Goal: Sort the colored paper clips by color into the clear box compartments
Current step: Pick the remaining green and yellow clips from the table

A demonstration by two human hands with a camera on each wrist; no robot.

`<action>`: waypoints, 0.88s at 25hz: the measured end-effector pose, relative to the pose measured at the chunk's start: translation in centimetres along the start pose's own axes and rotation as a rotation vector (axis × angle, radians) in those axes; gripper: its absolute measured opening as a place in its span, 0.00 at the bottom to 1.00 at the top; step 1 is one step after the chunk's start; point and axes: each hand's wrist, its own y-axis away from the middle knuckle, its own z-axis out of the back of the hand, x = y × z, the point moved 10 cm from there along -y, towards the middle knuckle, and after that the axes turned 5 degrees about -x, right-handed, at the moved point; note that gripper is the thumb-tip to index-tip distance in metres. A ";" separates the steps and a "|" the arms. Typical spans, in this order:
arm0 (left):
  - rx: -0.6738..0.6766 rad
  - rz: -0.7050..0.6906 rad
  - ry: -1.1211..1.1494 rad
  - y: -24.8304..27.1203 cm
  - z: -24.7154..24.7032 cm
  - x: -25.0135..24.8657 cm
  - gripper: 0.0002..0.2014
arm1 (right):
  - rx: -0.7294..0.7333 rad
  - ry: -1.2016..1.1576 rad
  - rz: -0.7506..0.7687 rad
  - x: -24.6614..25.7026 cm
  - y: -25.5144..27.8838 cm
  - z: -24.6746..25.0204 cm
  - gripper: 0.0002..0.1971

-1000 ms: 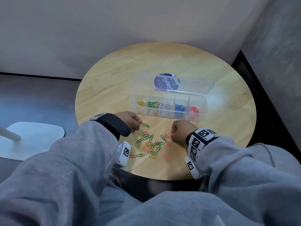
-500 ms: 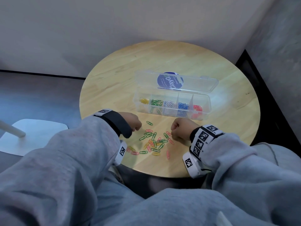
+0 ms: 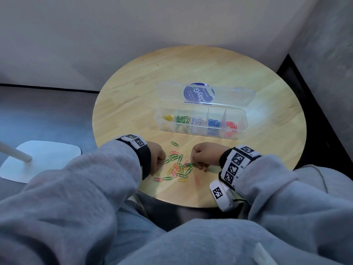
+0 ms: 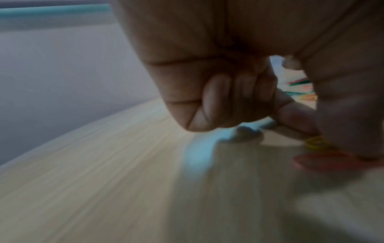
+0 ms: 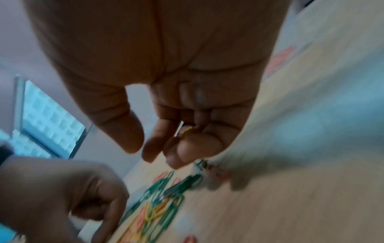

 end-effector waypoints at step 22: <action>-0.313 0.046 1.217 0.6 4.1 2.0 0.19 | -0.193 0.208 0.091 1.0 0.7 0.9 0.09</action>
